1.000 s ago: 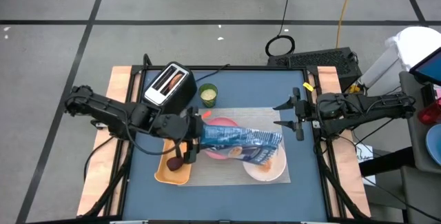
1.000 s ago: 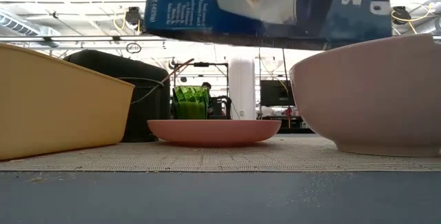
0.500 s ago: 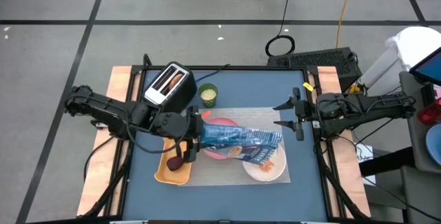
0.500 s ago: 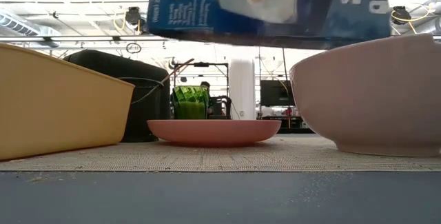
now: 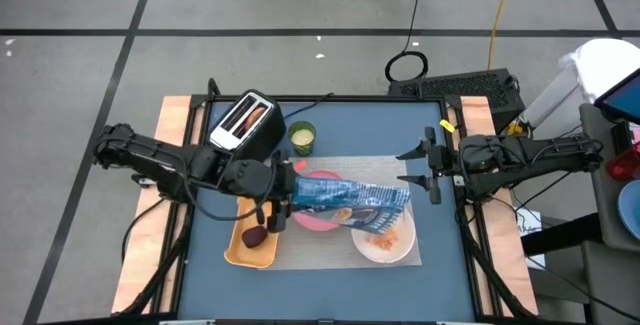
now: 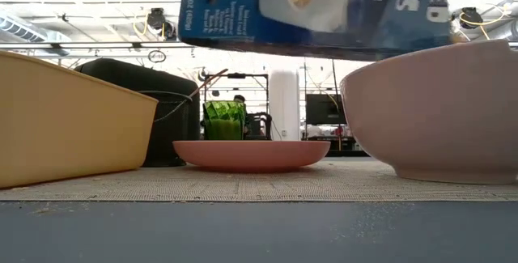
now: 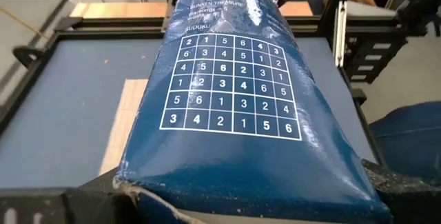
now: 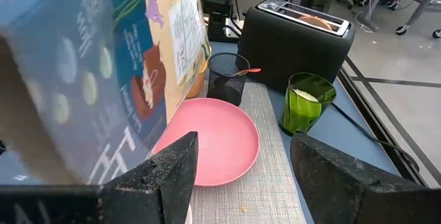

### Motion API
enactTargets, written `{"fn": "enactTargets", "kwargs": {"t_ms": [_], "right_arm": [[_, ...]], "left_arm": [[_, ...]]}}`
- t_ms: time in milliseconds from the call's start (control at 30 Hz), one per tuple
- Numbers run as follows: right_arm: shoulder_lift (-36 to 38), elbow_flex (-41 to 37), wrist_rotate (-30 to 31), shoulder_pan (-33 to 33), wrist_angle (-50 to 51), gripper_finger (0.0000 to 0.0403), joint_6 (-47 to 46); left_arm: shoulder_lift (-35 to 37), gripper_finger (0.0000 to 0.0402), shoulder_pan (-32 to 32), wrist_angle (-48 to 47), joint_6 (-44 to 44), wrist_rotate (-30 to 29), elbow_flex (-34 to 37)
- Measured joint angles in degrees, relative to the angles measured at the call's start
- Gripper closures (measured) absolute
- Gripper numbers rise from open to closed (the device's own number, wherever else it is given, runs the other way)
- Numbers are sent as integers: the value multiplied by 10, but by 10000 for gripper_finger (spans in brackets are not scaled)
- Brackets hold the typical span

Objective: Arrange a breakfast setting
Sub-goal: Pour the cereal in the bowl

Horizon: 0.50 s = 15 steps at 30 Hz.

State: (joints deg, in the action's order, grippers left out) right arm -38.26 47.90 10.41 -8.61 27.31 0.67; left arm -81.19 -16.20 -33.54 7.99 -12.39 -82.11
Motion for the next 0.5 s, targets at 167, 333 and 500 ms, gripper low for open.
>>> {"fn": "enactTargets", "kwargs": {"t_ms": [167, 333, 500], "right_arm": [[0, 0, 0, 0, 0, 181, 0], [0, 0, 0, 0, 0, 181, 0], [0, 0, 0, 0, 0, 181, 0]], "left_arm": [[-2, 138, 10, 2, -3, 20, 0], [-2, 138, 13, -10, 13, 16, 0], [-1, 138, 15, -13, 13, 11, 0]]}}
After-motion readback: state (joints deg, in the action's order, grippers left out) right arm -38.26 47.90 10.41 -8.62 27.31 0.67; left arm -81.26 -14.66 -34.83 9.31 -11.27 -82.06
